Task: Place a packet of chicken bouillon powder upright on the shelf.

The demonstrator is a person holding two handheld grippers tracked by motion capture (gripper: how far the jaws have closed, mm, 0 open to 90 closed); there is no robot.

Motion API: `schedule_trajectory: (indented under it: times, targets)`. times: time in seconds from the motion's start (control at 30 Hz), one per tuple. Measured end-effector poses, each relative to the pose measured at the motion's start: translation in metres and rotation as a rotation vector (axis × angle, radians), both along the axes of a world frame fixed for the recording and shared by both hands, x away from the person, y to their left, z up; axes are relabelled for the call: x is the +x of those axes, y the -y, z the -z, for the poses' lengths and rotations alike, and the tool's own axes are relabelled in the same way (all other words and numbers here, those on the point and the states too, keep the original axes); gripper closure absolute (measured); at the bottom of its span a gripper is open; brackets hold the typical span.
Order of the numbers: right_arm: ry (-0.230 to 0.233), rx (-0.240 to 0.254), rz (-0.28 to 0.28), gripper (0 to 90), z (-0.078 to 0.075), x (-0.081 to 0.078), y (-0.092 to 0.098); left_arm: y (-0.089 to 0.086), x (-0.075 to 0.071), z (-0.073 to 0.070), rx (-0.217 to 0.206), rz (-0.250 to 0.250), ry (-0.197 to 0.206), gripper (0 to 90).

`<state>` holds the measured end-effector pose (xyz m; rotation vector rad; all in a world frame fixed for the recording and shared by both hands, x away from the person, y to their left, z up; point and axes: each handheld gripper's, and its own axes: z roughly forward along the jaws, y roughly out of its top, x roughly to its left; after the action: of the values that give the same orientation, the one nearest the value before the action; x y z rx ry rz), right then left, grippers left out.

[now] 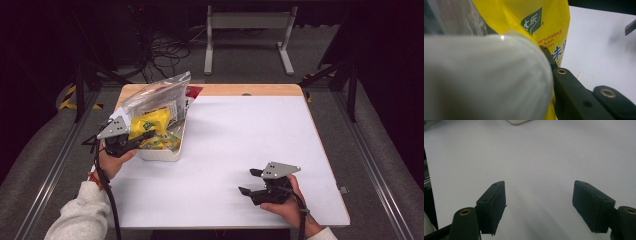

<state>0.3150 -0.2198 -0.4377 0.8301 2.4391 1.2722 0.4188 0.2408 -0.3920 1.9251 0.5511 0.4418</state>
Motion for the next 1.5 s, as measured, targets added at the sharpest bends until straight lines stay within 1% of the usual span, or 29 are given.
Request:
schedule_trajectory:
  times: [0.03,0.13,0.23,0.27,0.33,0.37,0.43,0.6,0.67,0.73,0.83,0.9,0.93,1.0,1.07,1.13,1.17,1.2,1.23,1.27,1.3,1.33,1.37,1.43,1.5]
  targets:
    - [0.0,0.002,-0.002,27.2,0.0,0.0,0.0,0.0,0.0,0.0,0.006,0.0,0.004,89.8]
    - [-0.002,0.002,0.002,27.1,0.0,0.001,0.0,-0.001,0.001,0.002,-0.001,-0.004,0.004,89.7]
    - [-0.001,-0.002,-0.002,27.1,0.001,0.0,-0.001,0.0,0.001,0.003,0.01,-0.009,0.01,89.6]
    - [0.002,-0.004,-0.004,27.1,0.001,0.0,-0.002,0.0,0.0,0.004,0.004,-0.008,0.002,89.5]
    - [0.009,-0.008,-0.004,27.3,0.0,-0.001,-0.002,0.0,0.0,0.004,0.0,-0.012,0.001,89.4]
    - [0.021,-0.002,-0.002,27.4,0.0,-0.001,-0.002,0.0,0.0,0.004,0.001,-0.014,0.0,89.2]
    - [0.03,0.003,0.001,27.5,-0.002,-0.002,-0.001,0.0,0.0,0.004,-0.011,-0.017,-0.006,88.7]
    - [0.032,0.004,0.006,27.4,-0.002,-0.002,0.0,-0.002,-0.001,0.004,-0.02,-0.024,-0.006,86.1]
    - [0.043,0.007,0.011,27.6,-0.003,-0.002,0.001,-0.001,-0.003,0.003,-0.006,-0.045,0.001,82.6]
    - [0.059,0.01,0.016,28.0,-0.005,-0.003,0.002,-0.001,-0.006,0.002,0.004,-0.052,0.01,81.9]
    - [0.079,0.008,0.022,28.2,-0.007,-0.004,0.004,-0.002,-0.008,0.002,-0.007,-0.079,0.016,77.2]
    - [0.083,0.008,0.029,28.6,-0.008,-0.004,0.006,0.0,-0.011,0.002,-0.012,-0.111,0.029,73.1]
    - [0.085,0.01,0.03,28.6,-0.008,-0.004,0.006,0.0,-0.013,0.002,-0.011,-0.122,0.035,71.0]
    - [0.087,0.01,0.033,28.6,-0.009,-0.004,0.007,0.0,-0.014,0.001,-0.007,-0.127,0.041,70.1]
    - [0.09,0.011,0.033,28.6,-0.01,-0.004,0.008,0.0,-0.016,0.001,-0.006,-0.153,0.042,66.2]
    - [0.094,0.01,0.036,28.6,-0.01,-0.003,0.008,-0.002,-0.019,0.001,-0.03,-0.162,0.044,63.6]
    - [0.094,0.013,0.036,28.9,-0.01,-0.003,0.009,-0.004,-0.021,0.001,-0.037,-0.165,0.037,61.7]
    - [0.094,0.012,0.036,29.3,-0.01,-0.002,0.009,-0.005,-0.022,0.001,-0.038,-0.163,0.036,60.3]
    - [0.095,0.01,0.038,29.3,-0.01,-0.001,0.009,-0.006,-0.023,0.001,-0.038,-0.172,0.039,53.9]
    - [0.095,0.01,0.038,29.3,-0.01,-0.001,0.009,-0.007,-0.025,0.001,-0.038,-0.195,0.049,53.9]
    - [0.093,0.009,0.038,29.3,-0.01,0.0,0.009,-0.008,-0.026,0.001,-0.041,-0.206,0.048,50.1]
    - [0.093,0.007,0.038,29.3,-0.01,0.0,0.009,-0.009,-0.028,0.001,-0.045,-0.211,0.048,48.7]
    - [0.095,0.005,0.038,29.1,-0.01,0.001,0.009,-0.011,-0.03,0.001,-0.039,-0.23,0.052,46.0]
    - [0.096,0.008,0.036,29.0,-0.011,0.002,0.009,-0.01,-0.034,0.001,-0.045,-0.24,0.052,43.8]
    - [0.101,0.01,0.035,28.8,-0.012,0.002,0.01,-0.01,-0.035,0.0,-0.038,-0.249,0.055,40.9]
